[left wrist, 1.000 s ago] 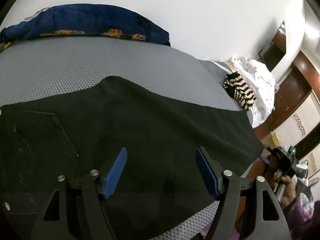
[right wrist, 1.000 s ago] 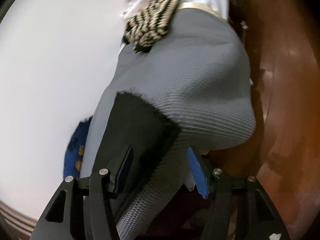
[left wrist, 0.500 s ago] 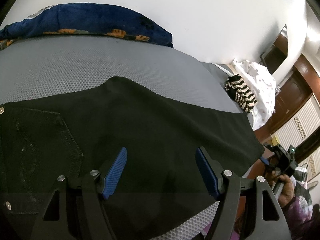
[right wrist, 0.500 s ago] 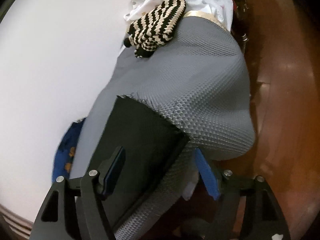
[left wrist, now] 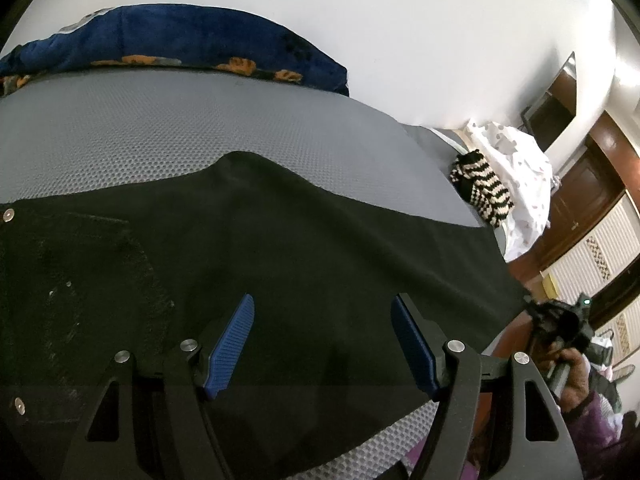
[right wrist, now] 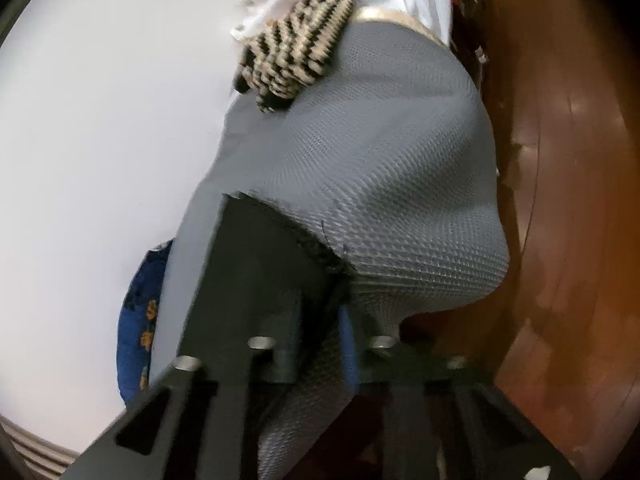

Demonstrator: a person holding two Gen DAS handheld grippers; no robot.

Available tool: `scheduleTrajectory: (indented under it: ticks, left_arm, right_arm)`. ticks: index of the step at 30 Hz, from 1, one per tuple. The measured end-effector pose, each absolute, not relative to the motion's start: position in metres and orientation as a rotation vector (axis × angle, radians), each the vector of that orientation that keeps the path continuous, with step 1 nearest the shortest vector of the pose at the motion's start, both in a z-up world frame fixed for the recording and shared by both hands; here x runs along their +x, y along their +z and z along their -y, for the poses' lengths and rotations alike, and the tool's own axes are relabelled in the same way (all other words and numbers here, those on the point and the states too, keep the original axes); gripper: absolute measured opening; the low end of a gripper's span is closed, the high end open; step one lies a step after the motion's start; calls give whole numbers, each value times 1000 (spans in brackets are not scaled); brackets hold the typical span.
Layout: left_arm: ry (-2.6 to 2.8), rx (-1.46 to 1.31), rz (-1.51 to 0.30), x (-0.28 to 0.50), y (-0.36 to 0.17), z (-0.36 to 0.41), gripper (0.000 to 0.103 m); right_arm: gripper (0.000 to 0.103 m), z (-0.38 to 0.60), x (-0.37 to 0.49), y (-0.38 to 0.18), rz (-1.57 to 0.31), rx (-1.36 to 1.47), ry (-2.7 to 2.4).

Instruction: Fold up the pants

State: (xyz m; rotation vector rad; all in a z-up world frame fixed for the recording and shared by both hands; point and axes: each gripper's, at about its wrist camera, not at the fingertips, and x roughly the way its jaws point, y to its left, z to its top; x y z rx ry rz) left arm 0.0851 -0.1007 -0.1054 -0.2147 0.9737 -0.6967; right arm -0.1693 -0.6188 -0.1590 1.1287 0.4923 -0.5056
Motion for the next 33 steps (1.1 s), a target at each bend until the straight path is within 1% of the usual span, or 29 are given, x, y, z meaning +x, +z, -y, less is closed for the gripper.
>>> scheduleTrajectory:
  ticks: [3,4,6,7,8,9,11,12,13,15,16,19,25,29,33]
  left_arm:
    - [-695,-231,-969,85,-105,97,73]
    - [-692,-234,-972,85,-106,97,77]
    - [-689,-247,-971,85,-106,95,77]
    - [-692,-252,-968,84,-106,94,77]
    - [-693,-251,-963,83,-105,93,77]
    - [-693,-244,-959,83,-104,93,77]
    - [-697,-236,-955,82,-103,92,77]
    - [-699,-235,-953,82,-103,93,77]
    - [-699,-229,-952,82,-103,93,77]
    - [-694,-221,-951,83,-102,94,77]
    - [-693,-223,-944,82,-101,93,77]
    - [-689,-227,-927,80,-98,88,77]
    - [-676,-237,-915,74,-92,71,77]
    - [-665,-232,-893,67,-85,52,77]
    - [-651,-237,-881,62,-80,33,77]
  right_arm:
    - [11,612,-161,-137,-490,1039,-497]
    - [12,615,-157,-139,-500,1037,-501]
    - [22,623,-151,-150,-527,1087,-488]
    - [32,627,-150,-157,-535,1126,-480]
    - [35,630,-150,-163,-512,1170,-473]
    - [35,631,-150,-164,-496,1176,-472]
    - [43,630,-146,-161,-497,1153,-470]
    - [43,629,-142,-160,-498,1133,-462]
    - [42,629,-137,-159,-505,1108,-463]
    - [11,629,-131,-159,-528,1098,-458]
    - [9,630,-128,-162,-555,1116,-438]
    - [8,626,-129,-155,-543,1089,-434]
    - [8,585,-95,-96,-530,901,-329]
    - [8,530,-56,-57,-533,775,-199]
    - [8,463,-16,-42,-559,731,-41]
